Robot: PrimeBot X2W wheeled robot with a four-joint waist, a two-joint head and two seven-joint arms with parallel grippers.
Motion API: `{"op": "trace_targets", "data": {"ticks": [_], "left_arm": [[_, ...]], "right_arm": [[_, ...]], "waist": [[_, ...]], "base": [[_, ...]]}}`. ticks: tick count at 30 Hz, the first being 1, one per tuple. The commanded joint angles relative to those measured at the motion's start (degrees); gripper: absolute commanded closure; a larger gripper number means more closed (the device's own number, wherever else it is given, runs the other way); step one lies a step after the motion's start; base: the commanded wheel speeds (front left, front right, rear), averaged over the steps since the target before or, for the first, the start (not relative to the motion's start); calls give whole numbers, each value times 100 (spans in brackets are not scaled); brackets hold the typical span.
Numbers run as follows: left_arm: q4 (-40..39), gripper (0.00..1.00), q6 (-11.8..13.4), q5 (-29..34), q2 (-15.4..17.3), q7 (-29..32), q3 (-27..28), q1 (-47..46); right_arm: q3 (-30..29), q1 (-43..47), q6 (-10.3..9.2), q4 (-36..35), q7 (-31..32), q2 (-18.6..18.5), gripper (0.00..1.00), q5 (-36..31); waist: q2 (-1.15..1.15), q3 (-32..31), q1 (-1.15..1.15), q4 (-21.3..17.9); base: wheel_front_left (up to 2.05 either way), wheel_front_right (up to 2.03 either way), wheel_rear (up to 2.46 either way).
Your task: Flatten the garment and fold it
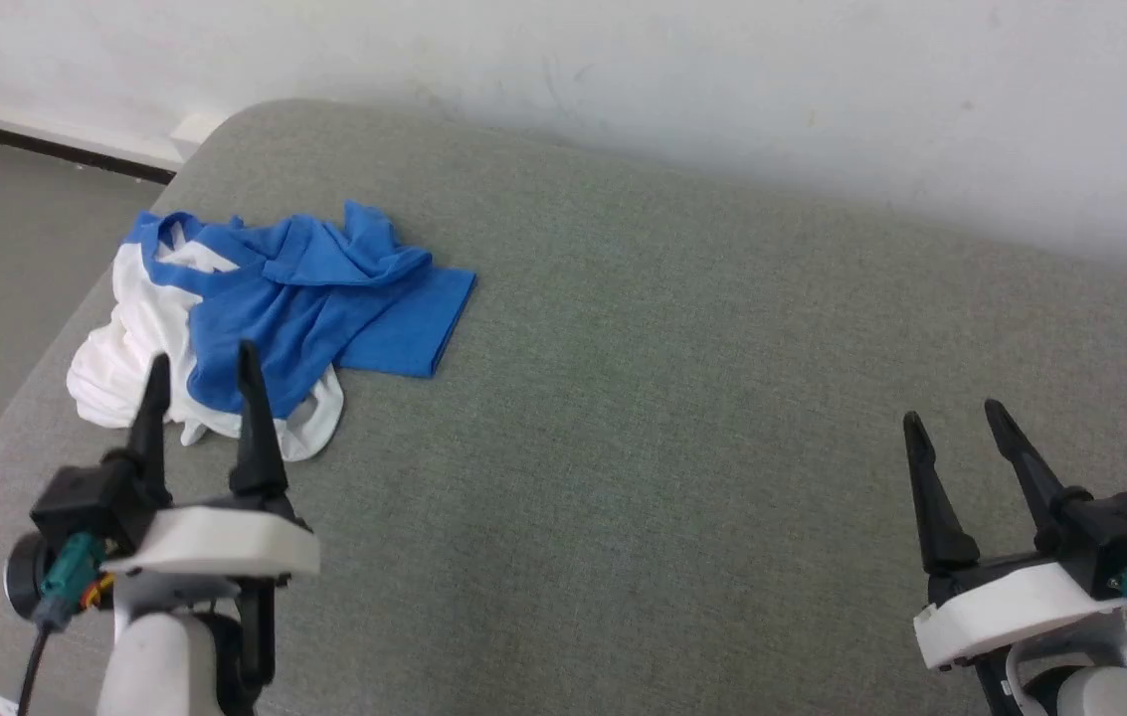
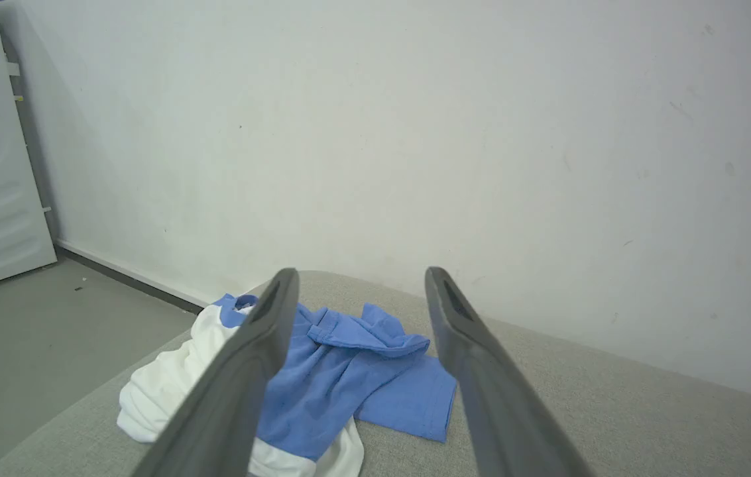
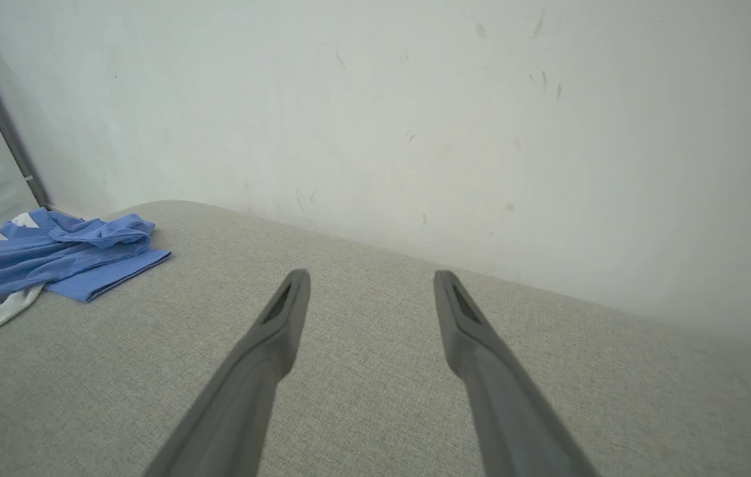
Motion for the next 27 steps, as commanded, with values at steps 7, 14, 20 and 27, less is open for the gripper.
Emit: {"op": "trace_targets", "data": {"ticks": [7, 14, 20, 27], "left_arm": [[107, 0, -191, 145, 15, -136, 398, -873], [568, 0, -356, 182, 337, -220, 799, -1830], [1725, 0, -465, 90, 882, -44, 932, -2766], [3477, 0, -588, -282, 1512, 1152, 1130, -3669]], "right_arm": [[10, -229, -4, -107, -3, 14, 0, -33], [-19, -420, -4, -169, -10, 15, 0, -39], [-41, -578, -5, -170, -18, 16, 0, -4], [38, -826, -5, -90, -88, 17, 0, 68]], "waist": [[0, 403, -1, -127], [0, 832, -1, -405], [0, 1255, -1, -607], [0, 1646, -1, -804]], "base": [[0, 0, 0], [0, 0, 0], [0, 0, 0], [0, 0, 0]]}}
